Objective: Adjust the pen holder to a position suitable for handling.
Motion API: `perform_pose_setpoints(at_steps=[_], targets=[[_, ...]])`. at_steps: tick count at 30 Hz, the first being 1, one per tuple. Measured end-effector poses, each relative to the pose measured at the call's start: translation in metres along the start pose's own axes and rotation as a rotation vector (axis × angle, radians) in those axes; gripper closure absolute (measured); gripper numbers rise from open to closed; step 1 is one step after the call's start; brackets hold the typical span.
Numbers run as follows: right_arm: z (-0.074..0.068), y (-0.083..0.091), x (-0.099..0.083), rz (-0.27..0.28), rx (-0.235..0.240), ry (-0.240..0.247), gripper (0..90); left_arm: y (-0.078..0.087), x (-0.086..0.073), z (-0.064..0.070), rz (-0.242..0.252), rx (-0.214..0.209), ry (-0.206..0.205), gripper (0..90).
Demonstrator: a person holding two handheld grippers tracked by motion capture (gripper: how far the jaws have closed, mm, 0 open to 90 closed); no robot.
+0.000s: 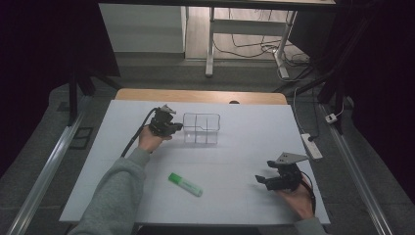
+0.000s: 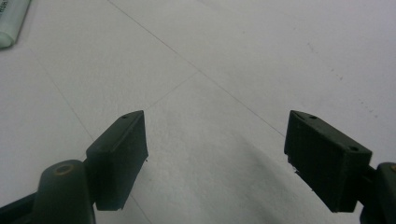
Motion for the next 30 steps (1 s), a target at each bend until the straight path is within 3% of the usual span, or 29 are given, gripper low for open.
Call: perform_pose_setpoints(at_steps=[10, 17, 19, 21, 22, 24, 30], targets=[[0.000, 0.001, -0.001, 0.005, -0.002, -0.008, 20.6, 0.032, -0.021, -0.002, 0.034, 0.013, -0.010, 88.6], [0.001, 0.001, -0.001, 0.011, 0.002, -0.014, 20.6, 0.063, -0.041, -0.001, 0.069, 0.031, -0.038, 70.0], [0.000, 0.001, 0.000, 0.010, 0.000, -0.014, 20.6, 0.072, -0.045, 0.000, 0.076, 0.026, -0.036, 58.0], [0.000, 0.001, 0.000, 0.011, 0.002, -0.017, 20.6, 0.080, -0.050, 0.002, 0.079, 0.020, -0.036, 54.8], [0.001, 0.001, 0.000, 0.014, 0.001, -0.017, 20.6, 0.083, -0.053, 0.004, 0.079, 0.031, -0.039, 46.4], [0.001, 0.001, 0.000, 0.019, 0.006, -0.024, 20.6, 0.090, -0.058, 0.008, 0.084, 0.041, -0.050, 44.2], [0.000, 0.003, 0.000, 0.021, 0.010, -0.032, 20.9, 0.105, -0.072, 0.018, 0.078, 0.019, -0.054, 38.5]])
Point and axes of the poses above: each handheld gripper's, and its own axes: y roughly backward along the jaws, x roughly out of its top, z roughly to its right, the point moved 2 cm from there along -y, roughly forward along the jaws, and after that the axes turned 8 degrees about z, right-handed, at the moved point
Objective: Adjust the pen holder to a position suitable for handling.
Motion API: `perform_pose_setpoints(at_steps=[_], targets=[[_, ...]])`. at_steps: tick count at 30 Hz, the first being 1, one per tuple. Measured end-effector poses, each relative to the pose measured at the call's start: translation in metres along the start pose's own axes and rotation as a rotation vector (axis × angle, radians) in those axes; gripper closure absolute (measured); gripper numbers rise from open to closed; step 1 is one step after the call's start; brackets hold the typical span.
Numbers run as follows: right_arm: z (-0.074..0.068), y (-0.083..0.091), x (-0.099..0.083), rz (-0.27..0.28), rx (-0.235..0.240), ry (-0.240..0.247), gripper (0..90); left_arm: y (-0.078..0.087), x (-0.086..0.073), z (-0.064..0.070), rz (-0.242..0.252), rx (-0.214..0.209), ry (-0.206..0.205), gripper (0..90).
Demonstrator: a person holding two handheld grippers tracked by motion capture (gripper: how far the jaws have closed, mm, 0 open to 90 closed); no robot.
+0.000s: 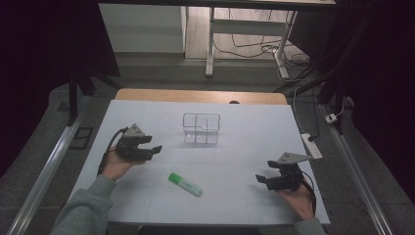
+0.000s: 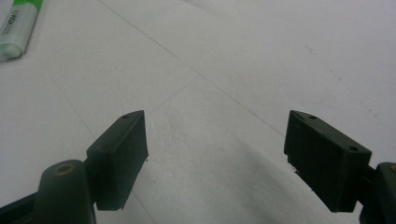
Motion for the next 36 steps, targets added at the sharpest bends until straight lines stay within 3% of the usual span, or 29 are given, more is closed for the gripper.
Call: perform_pose_setpoints(at_steps=[3, 7, 18, 26, 36], targets=[[-0.002, 0.001, 0.001, 0.000, 0.002, -0.002, 21.0, 0.006, -0.007, 0.005, 0.004, -0.020, 0.002, 37.6], [-0.002, 0.002, 0.001, 0.006, 0.002, -0.008, 21.0, 0.012, -0.018, 0.012, -0.009, -0.020, -0.026, 37.3], [-0.007, 0.002, 0.005, 0.018, 0.018, -0.011, 21.0, 0.026, -0.044, 0.020, 0.005, 0.001, -0.009, 35.9], [-0.011, 0.001, 0.007, 0.018, 0.025, -0.002, 21.1, 0.033, -0.053, 0.021, 0.018, 0.010, -0.009, 35.9], [-0.017, -0.002, 0.013, 0.021, 0.041, 0.012, 21.2, 0.030, -0.057, 0.019, 0.013, 0.009, -0.001, 34.5]])
Point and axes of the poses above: each handheld gripper's, and its own axes: y roughly backward along the jaws, x roughly out of its top, z roughly to its right, the point moved 2 cm from there along -y, roughly forward along the jaws, and after that the axes turned 8 degrees about z, right-handed, at the moved point
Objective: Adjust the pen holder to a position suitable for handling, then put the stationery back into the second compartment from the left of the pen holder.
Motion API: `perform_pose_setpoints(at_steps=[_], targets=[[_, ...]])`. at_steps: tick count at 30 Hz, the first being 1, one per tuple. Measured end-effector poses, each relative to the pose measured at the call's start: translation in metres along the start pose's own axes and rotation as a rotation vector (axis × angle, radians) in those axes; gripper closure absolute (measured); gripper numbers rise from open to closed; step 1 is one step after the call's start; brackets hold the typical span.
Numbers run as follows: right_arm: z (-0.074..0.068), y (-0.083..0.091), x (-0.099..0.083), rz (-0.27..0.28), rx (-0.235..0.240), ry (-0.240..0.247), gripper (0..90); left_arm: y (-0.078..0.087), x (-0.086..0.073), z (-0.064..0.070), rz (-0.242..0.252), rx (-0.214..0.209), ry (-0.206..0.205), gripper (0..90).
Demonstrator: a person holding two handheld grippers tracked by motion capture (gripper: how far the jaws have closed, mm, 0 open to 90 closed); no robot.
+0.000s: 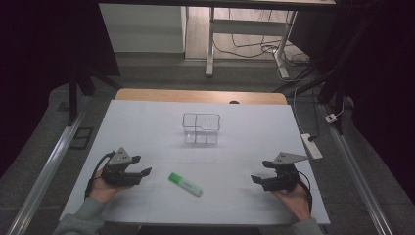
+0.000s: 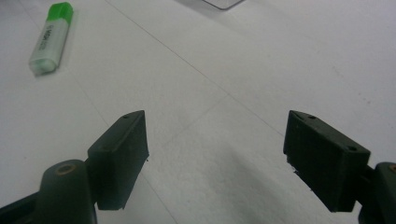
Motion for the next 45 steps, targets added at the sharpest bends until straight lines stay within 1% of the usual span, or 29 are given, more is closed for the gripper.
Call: perform_pose_setpoints(at_steps=[4, 5, 6, 9, 13, 20, 23, 25, 28, 30, 32, 37, 40, 45], targets=[[-0.005, -0.001, 0.005, 0.007, 0.013, 0.007, 21.3, 0.001, -0.001, -0.001, 0.003, 0.001, 0.004, 34.0], [-0.006, -0.002, 0.007, 0.012, 0.027, 0.005, 21.4, 0.001, -0.001, -0.001, 0.004, 0.000, 0.004, 34.0], [-0.007, -0.003, 0.008, 0.008, 0.026, 0.010, 21.4, 0.001, -0.002, -0.001, 0.003, -0.001, 0.006, 33.9], [-0.011, -0.007, 0.011, 0.009, 0.047, 0.008, 21.4, 0.001, -0.002, -0.002, 0.001, -0.002, 0.006, 33.5], [-0.018, -0.012, 0.017, 0.001, 0.062, 0.016, 21.2, 0.001, -0.002, -0.001, 0.001, 0.005, 0.004, 33.3], [-0.030, -0.024, 0.025, 0.010, 0.128, 0.005, 21.1, 0.001, -0.003, -0.001, -0.002, 0.008, 0.004, 33.0], [-0.035, -0.030, 0.029, 0.001, 0.143, 0.017, 21.1, 0.002, -0.004, -0.002, -0.002, 0.010, 0.007, 33.0], [-0.038, -0.034, 0.031, -0.003, 0.148, 0.028, 21.1, 0.001, -0.003, -0.002, -0.001, 0.011, 0.007, 32.9], [-0.042, -0.039, 0.035, -0.003, 0.155, 0.032, 21.1, 0.002, -0.003, -0.002, 0.001, 0.008, 0.006, 32.8], [-0.045, -0.042, 0.037, -0.003, 0.162, 0.036, 21.1, 0.002, -0.003, -0.002, 0.007, -0.003, 0.017, 32.0], [-0.048, -0.046, 0.038, -0.007, 0.171, 0.035, 21.1, 0.001, -0.003, -0.003, 0.004, 0.005, 0.018, 31.5], [-0.056, -0.055, 0.043, -0.029, 0.186, 0.051, 21.0, 0.000, -0.004, -0.002, -0.001, 0.005, 0.016, 31.0], [-0.061, -0.060, 0.046, -0.026, 0.197, 0.060, 21.1, -0.001, -0.004, -0.002, -0.003, 0.007, 0.017, 30.7], [-0.064, -0.065, 0.048, -0.034, 0.202, 0.064, 21.2, 0.000, -0.003, -0.002, 0.010, 0.019, 0.024, 30.3]])
Point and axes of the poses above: each handheld gripper's, and its own axes: y roughly backward along the jaws, x roughly out of its top, z roughly to its right, the point moved 2 cm from there along -y, roughly forward along the jaws, and after that the axes turned 8 degrees about z, right-handed, at the moved point
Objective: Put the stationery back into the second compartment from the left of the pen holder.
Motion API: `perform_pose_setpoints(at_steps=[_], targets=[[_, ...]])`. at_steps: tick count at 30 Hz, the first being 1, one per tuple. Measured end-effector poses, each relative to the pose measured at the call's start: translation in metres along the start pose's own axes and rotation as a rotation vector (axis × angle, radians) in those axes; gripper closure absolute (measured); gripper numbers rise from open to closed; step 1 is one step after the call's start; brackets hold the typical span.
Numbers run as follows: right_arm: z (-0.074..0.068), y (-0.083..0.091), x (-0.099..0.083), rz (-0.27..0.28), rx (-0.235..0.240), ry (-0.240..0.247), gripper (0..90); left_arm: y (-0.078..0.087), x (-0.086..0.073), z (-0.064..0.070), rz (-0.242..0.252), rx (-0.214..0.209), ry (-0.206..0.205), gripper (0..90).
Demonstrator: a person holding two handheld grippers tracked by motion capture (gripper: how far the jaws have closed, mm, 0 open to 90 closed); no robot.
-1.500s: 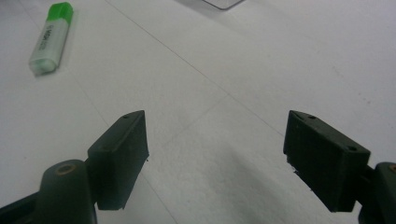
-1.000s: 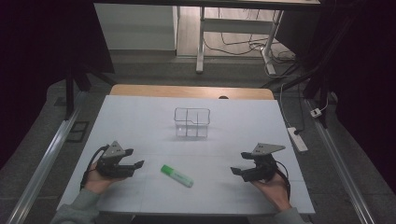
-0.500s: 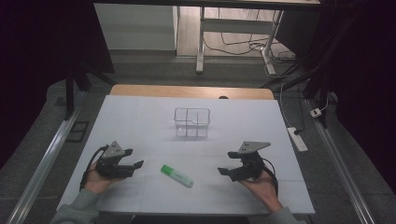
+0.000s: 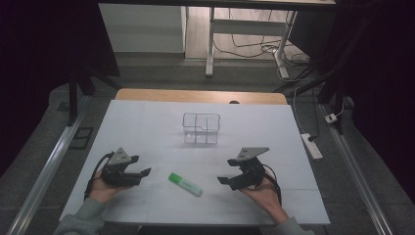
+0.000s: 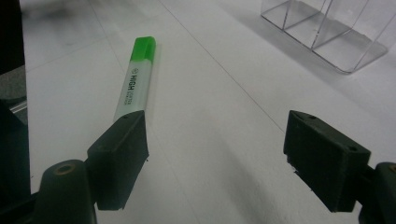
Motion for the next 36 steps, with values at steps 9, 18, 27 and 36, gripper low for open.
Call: perform_pose_setpoints(at_steps=[9, 18, 27, 36], targets=[[-0.008, -0.014, 0.008, -0.013, 0.023, 0.009, 21.4, -0.001, 0.000, 0.001, -0.005, -0.001, -0.010, 30.1], [-0.017, -0.036, 0.018, -0.047, 0.040, 0.011, 21.7, -0.001, 0.000, 0.001, -0.007, -0.003, -0.011, 30.2], [-0.027, -0.057, 0.028, -0.069, 0.062, 0.026, 21.8, -0.001, 0.000, 0.001, -0.010, -0.007, -0.007, 30.1], [-0.040, -0.080, 0.034, -0.113, 0.086, 0.048, 21.8, -0.002, -0.001, 0.002, -0.019, -0.011, -0.012, 29.9]])
Point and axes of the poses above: each handheld gripper's, and its own axes: y roughly backward along the jaws, x roughly out of its top, z roughly to its right, the point moved 2 cm from there along -y, roughly forward along the jaws, and after that the axes turned 8 degrees about z, right-handed, at the moved point
